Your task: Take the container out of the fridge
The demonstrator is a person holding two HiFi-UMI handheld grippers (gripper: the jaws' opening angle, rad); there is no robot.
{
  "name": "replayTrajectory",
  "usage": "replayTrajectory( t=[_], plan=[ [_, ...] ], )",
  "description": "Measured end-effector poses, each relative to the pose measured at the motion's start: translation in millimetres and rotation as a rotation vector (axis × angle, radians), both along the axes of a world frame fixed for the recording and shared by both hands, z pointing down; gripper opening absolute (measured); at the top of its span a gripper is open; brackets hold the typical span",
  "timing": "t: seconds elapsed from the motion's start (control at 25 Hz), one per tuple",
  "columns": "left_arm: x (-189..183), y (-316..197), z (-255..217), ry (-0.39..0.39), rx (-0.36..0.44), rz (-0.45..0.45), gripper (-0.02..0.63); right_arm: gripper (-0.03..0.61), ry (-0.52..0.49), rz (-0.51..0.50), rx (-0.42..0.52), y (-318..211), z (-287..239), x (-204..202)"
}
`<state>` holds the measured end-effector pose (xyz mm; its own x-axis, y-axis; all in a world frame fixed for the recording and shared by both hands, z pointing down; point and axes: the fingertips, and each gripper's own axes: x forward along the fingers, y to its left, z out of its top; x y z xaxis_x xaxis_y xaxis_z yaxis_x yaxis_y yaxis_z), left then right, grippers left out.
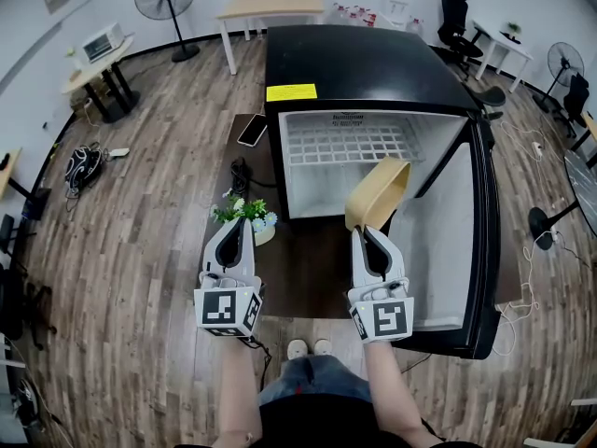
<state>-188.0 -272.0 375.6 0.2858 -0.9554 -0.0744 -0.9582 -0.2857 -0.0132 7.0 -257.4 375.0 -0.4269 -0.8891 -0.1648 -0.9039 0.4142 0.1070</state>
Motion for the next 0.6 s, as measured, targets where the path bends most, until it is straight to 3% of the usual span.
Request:
replayTrajectory(
  t=[0.6],
  plan=[
    [6.2, 8.3, 1.3, 0.002, -0.002, 0.009, 0.008, 0.025, -0.027, 0.02, -0.022, 3.0, 3.9, 7.3]
  ],
)
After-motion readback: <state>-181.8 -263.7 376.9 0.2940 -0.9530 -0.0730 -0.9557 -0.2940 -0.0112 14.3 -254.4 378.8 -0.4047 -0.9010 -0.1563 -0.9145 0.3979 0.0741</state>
